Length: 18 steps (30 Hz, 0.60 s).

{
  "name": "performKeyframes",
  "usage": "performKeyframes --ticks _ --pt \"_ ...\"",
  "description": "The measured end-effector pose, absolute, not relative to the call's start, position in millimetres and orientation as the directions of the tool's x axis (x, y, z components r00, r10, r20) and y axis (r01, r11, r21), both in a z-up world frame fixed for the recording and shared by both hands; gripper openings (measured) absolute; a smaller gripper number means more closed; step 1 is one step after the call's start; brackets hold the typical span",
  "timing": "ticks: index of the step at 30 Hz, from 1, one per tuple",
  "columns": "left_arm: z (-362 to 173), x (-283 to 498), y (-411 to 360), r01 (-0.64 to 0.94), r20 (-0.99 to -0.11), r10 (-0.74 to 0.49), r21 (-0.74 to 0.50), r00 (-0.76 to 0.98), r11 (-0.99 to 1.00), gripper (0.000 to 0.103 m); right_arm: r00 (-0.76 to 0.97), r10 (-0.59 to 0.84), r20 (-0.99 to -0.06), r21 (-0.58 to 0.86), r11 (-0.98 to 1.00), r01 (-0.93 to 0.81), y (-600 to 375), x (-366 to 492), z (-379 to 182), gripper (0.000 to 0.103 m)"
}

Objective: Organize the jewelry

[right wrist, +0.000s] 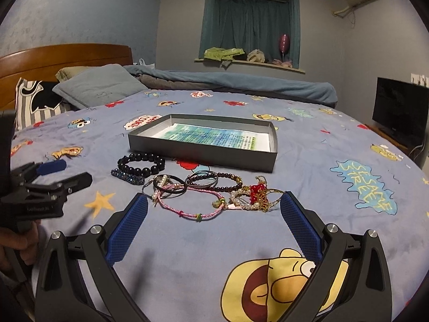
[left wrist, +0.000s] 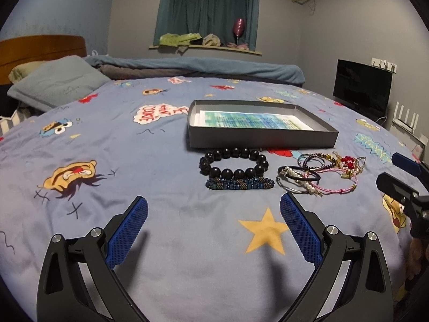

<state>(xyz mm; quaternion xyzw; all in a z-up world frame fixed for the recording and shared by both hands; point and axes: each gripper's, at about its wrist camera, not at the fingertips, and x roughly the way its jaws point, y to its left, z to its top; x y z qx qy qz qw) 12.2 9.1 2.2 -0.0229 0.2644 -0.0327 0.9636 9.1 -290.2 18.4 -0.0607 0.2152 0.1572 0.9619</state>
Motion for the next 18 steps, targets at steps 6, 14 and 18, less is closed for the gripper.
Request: performKeyframes --ticks 6,14,18 --pt "15.1 13.4 2.7 0.062 -0.533 -0.071 -0.035 0.843 0.997 0.096 0.853 0.305 -0.424 -0.009 0.940 -0.340 -300.8 8.0 16.3 0.098" --pt "30.6 18.0 -0.4 0.103 -0.504 -0.110 -0.042 0.856 0.994 0.096 0.855 0.289 -0.431 -0.006 0.946 -0.323 -304.7 9.3 13.9 0.098" --pt "31.6 29.5 -4.1 0.111 -0.506 -0.102 -0.012 0.857 0.994 0.093 0.848 0.292 -0.443 0.002 0.946 -0.325 -305.6 11.7 11.9 0.098"
